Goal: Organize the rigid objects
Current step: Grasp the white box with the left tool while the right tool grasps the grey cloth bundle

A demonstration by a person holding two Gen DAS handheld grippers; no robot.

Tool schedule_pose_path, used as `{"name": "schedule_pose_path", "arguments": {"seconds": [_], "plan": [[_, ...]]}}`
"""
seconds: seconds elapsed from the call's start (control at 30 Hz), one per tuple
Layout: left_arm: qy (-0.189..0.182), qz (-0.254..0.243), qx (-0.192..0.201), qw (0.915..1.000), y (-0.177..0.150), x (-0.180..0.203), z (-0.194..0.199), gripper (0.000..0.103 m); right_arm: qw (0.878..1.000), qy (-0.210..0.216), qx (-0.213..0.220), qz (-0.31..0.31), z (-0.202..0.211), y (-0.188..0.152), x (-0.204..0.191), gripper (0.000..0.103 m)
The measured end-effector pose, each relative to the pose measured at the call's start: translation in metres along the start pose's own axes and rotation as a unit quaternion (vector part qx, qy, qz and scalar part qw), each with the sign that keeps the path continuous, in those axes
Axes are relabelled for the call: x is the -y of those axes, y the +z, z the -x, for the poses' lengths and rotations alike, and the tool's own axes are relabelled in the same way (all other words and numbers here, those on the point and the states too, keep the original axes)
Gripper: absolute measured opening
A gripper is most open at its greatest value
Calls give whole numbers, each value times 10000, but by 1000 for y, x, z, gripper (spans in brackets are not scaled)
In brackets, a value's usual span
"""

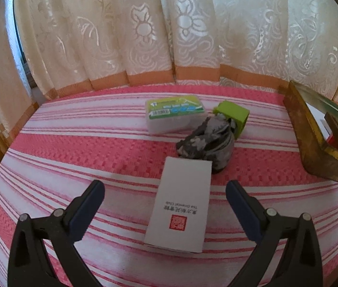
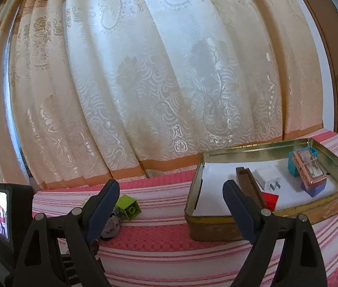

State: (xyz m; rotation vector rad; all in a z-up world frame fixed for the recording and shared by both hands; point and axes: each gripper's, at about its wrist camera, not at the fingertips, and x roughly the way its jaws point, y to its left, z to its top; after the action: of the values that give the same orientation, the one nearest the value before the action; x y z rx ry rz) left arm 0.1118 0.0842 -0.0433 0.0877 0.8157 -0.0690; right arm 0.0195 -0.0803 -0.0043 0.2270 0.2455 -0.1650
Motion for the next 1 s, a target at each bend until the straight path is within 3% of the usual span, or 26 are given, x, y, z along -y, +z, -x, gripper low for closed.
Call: {"name": "schedule_pose_path", "arguments": {"seconds": [0.1,0.27,0.43,0.57,0.67,0.73,1.0], "plan": [[-55,40,-125,9999,-1,-2,-4,102,9999,76,-134,71,-3,-1,-2,90],[-160,165,-466,9986,-4,-7,-16,85,9995,151,-193,218,-3,-2,-8,90],[-290,207,-436,9984,-5,-9,-14,79,9991,175,-266,294,-3,-3,-10,90],[-437,106,-361,9983,-5,-5,-11,58,9987,192,-321,344,-4,-4,-13,90],[-478,59,-337,9983,-6,-5,-10,55,9984,202,-338,400,-5,-4,-15,90],[-468,84,-219,9986,-5,-9,-7,39,9980,234,-390,439,-7,-4,-16,90],[88,529,47,9985,2,-43,-5,40,9916,515,-1057,532,-30,-9,-26,90]]}}
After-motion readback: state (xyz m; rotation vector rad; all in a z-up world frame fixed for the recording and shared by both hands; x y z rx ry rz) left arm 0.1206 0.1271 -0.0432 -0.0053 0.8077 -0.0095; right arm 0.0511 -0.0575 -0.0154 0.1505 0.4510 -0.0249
